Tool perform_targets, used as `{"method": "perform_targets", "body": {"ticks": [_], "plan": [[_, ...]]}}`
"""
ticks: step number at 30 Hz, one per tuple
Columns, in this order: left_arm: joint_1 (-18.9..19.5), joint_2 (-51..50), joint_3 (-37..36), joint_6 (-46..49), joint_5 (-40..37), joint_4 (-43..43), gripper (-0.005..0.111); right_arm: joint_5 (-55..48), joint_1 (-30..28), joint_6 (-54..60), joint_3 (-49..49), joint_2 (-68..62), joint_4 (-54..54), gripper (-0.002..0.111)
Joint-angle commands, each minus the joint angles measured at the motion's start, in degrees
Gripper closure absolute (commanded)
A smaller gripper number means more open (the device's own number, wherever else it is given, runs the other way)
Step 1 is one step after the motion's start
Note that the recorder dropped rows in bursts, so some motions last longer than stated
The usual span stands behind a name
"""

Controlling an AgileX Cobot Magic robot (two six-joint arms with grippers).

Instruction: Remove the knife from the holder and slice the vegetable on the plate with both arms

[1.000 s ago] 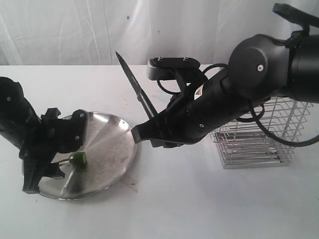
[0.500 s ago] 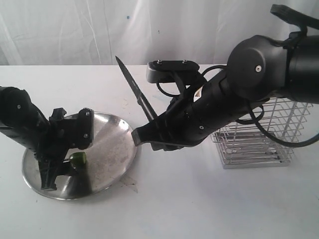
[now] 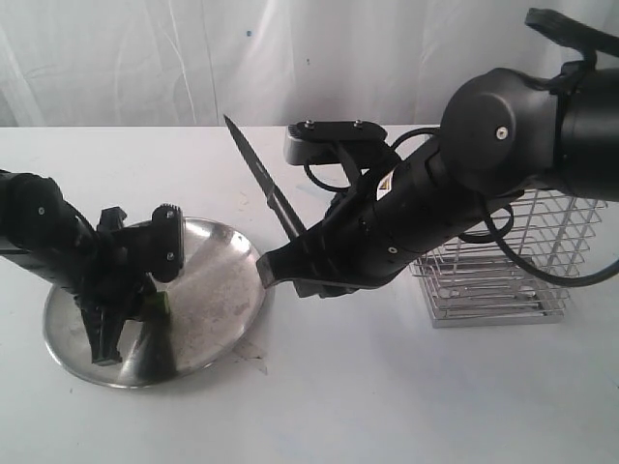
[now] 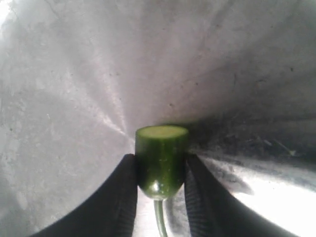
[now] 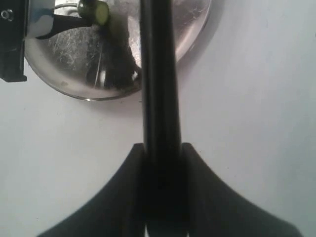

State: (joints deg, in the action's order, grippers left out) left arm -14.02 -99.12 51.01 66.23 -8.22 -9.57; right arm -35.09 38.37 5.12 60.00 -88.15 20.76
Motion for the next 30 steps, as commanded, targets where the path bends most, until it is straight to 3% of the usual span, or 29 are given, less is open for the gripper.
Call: {"method": "perform_targets", "body": {"ticks": [1, 3, 7, 23, 26, 30], "plan": [[0.1, 0.5, 2.4, -10.3, 0.5, -1.0, 0.107, 0.5, -0.2, 0.1, 0.4, 0.3, 0.2, 0.108], [0.2, 0.3, 4.1, -15.3, 0.6, -1.0, 0.107, 0.7, -0.2, -0.2, 0.4, 0.3, 0.2, 0.108], [0.2, -2.0, 7.0, -14.6, -5.0, 0.5, 0.107, 1.3, -0.2, -0.8, 0.4, 0.3, 0.2, 0.108], [0.2, -5.0, 7.4, -15.5, -3.8, -0.3, 0.107, 0.9, -0.2, -1.0, 0.4, 0.3, 0.2, 0.108], [0.2, -5.0, 7.4, -15.5, -3.8, -0.3, 0.100, 0.6, -0.2, -1.3, 0.4, 0.3, 0.2, 0.108], [0.2, -4.9, 7.4, -15.5, -3.9, -0.3, 0.082, 0.0, -0.2, -1.3, 0.4, 0.3, 0.2, 0.108]]}}
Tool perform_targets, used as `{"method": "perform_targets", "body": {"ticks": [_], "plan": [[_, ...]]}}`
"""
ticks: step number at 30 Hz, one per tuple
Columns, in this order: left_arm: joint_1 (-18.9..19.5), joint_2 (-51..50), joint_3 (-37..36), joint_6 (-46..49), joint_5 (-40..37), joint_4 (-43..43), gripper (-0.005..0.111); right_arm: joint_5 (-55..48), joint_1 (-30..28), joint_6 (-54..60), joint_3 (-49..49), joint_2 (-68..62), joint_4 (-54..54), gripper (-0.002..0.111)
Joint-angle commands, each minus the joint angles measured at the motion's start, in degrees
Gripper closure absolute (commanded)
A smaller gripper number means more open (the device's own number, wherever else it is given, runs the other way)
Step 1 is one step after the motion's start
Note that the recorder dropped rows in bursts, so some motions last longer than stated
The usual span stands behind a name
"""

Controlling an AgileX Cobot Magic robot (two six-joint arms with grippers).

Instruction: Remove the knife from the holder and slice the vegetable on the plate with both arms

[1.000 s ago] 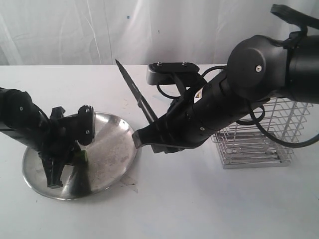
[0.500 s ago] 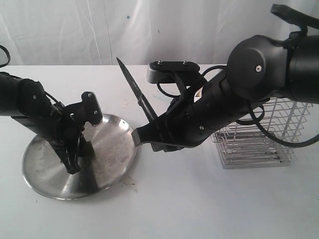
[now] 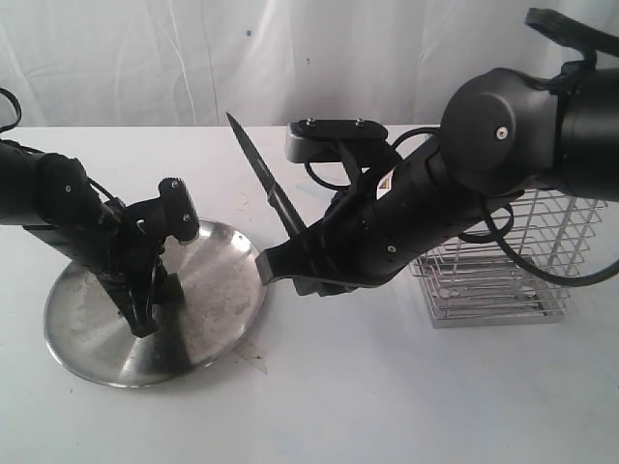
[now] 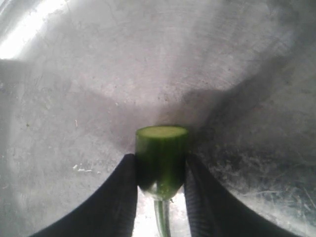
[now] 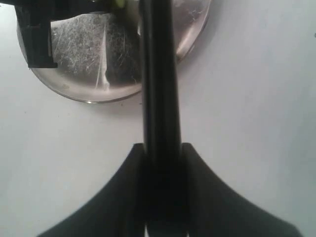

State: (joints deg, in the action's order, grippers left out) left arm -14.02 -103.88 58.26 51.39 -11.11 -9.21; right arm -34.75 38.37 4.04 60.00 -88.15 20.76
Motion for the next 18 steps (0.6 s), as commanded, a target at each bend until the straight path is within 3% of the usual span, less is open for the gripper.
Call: {"method": "perform_targets", "body": {"ticks": [1, 4, 8, 18], "plan": [[0.2, -0.1, 0.2, -0.6, -1.0, -0.7, 0.077, -0.5, -0.2, -0.2, 0.4, 0.3, 0.2, 0.108], [0.2, -0.1, 0.2, -0.6, -1.0, -0.7, 0.063, -0.6, -0.2, -0.2, 0.4, 0.3, 0.2, 0.108], [0.2, 0.1, 0.2, -0.6, -1.2, -0.7, 0.053, -0.6, -0.2, -0.2, 0.4, 0.3, 0.2, 0.108], [0.2, 11.5, 0.2, -0.4, -6.9, -0.5, 0.052, -0.9, -0.2, -0.2, 0.4, 0.1, 0.0, 0.108]]}}
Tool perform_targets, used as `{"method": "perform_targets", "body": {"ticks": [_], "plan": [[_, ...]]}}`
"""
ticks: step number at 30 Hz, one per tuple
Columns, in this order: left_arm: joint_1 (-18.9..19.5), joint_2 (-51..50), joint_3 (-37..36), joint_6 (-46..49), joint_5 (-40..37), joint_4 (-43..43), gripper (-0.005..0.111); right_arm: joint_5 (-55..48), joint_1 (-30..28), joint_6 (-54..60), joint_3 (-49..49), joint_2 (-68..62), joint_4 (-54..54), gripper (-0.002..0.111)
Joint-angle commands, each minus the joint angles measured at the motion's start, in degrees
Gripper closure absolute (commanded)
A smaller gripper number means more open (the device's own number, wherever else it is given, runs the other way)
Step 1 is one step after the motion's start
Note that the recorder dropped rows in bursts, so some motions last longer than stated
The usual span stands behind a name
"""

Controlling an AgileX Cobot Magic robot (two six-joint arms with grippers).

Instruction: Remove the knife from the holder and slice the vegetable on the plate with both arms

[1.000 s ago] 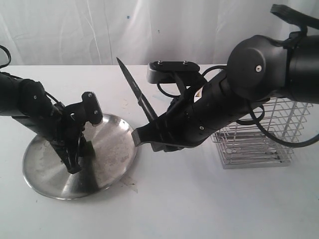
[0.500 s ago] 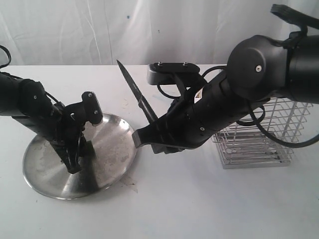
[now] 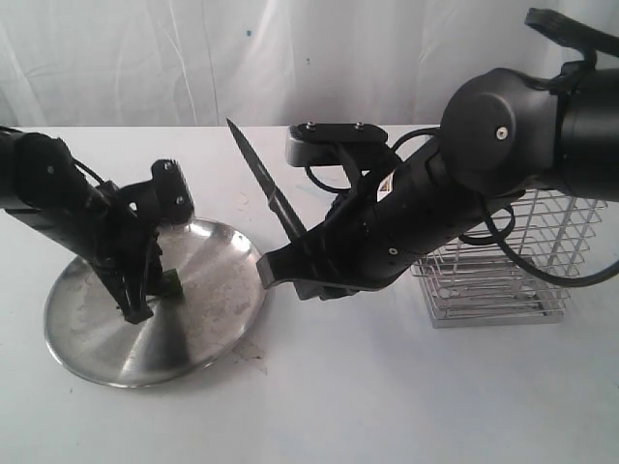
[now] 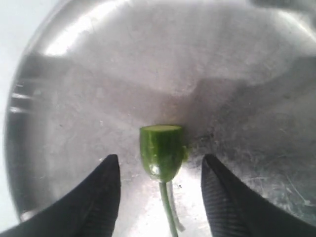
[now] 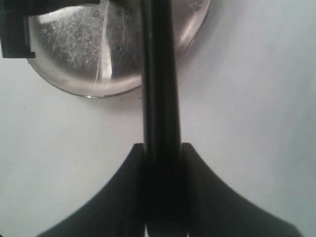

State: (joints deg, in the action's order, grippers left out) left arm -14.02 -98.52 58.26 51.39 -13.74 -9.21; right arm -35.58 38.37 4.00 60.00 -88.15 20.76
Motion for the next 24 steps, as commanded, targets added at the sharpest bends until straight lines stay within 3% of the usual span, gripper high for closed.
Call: {"method": "perform_targets", "body": {"ticks": [1, 3, 4, 6, 10, 14, 16, 19, 24], "plan": [[0.2, 7.7, 0.2, -0.4, -5.3, -0.5, 0.053, -0.5, -0.1, -0.2, 0.4, 0.0, 0.0, 0.108], [0.2, 14.2, 0.2, -3.0, -9.0, -0.1, 0.065, -2.8, 0.2, -0.2, 0.4, 0.0, 0.4, 0.108], [0.2, 18.2, 0.2, -6.5, -9.5, 1.9, 0.085, -3.7, 1.5, -0.2, 0.5, 0.0, 0.4, 0.108], [0.2, 23.6, 0.2, -11.9, -6.4, 4.9, 0.106, -3.8, 5.0, -1.8, 0.6, -0.3, 0.4, 0.108], [5.6, 24.8, 0.0, -29.4, 2.5, 4.6, 0.106, -1.7, 11.5, -7.0, 2.6, -5.5, 0.2, 0.108], [12.9, 17.7, -5.0, -47.4, 13.0, -4.7, 0.107, -2.4, 11.9, -12.8, 8.5, -14.1, -1.4, 0.108], [13.5, 15.3, -7.6, -53.8, 20.2, -7.4, 0.107, -3.8, 12.3, -17.0, 12.0, -16.9, -4.3, 0.108], [13.3, 12.9, -8.9, -59.8, 26.3, -2.5, 0.107, -3.7, 13.2, -21.5, 15.2, -19.1, -10.6, 0.108], [13.3, 8.5, -9.2, -77.4, 29.1, 18.9, 0.107, -5.0, 14.3, -26.7, 19.1, -22.8, -15.2, 0.108]]}}
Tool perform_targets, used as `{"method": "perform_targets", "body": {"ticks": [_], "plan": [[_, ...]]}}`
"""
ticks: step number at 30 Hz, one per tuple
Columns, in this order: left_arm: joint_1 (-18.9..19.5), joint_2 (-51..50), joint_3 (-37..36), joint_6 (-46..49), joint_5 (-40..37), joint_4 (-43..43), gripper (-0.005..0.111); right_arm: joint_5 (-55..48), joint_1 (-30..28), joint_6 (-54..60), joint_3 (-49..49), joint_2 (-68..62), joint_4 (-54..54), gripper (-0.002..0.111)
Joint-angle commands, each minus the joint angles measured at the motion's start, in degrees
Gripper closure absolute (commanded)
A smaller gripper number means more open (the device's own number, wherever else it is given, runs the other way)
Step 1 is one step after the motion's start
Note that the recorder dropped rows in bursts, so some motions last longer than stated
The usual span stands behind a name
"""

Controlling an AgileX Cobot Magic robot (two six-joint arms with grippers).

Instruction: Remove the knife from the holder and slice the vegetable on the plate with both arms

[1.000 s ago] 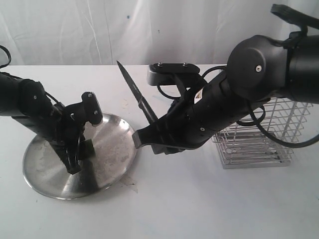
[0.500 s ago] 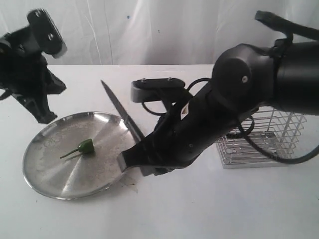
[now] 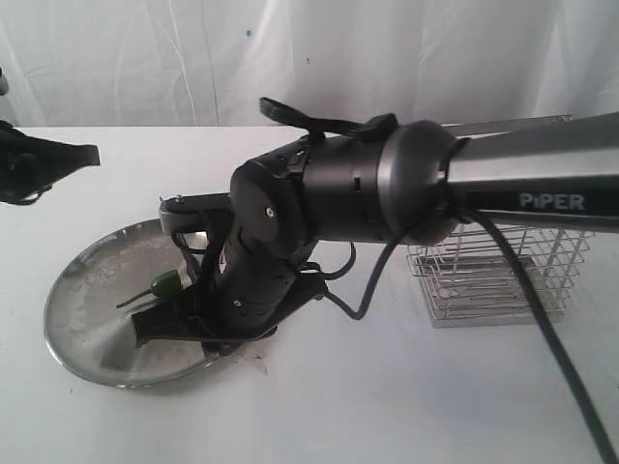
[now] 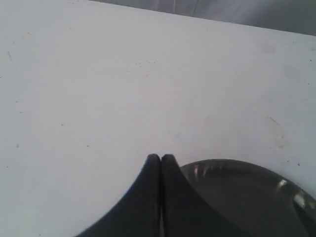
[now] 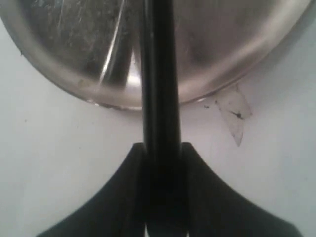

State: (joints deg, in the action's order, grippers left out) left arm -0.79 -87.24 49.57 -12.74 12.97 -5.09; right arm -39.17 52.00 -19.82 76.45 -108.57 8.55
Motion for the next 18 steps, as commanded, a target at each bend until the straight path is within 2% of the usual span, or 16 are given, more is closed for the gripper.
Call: {"method": "perform_targets", "body": {"ticks": [1, 4, 9, 13, 16, 18], "plan": [[0.1, -3.4, -0.5, -18.3, 2.4, 21.3, 0.107, -2.5, 0.6, -2.9, 3.3, -3.0, -3.0, 0.108], [0.1, -4.2, -0.5, -28.0, 3.8, 33.2, 0.107, -4.1, 0.6, -1.8, 3.7, -3.6, -3.3, 0.108], [0.1, -4.0, -0.5, -39.2, 8.3, 46.8, 0.107, -7.0, 0.6, 0.5, 3.7, -3.5, -2.6, 0.108], [0.1, -4.0, -0.5, -54.8, 13.8, 64.6, 0.107, -9.8, 0.8, 0.6, 3.4, -3.6, -2.6, 0.108], [0.1, -4.1, -0.5, -60.9, 18.9, 73.2, 0.107, -7.7, 1.8, 0.6, 3.4, -3.5, -2.6, 0.108], [0.1, -4.1, -0.5, -63.7, 18.7, 76.8, 0.107, -5.6, 2.9, -0.1, 3.4, -3.5, -2.6, 0.108]]}}
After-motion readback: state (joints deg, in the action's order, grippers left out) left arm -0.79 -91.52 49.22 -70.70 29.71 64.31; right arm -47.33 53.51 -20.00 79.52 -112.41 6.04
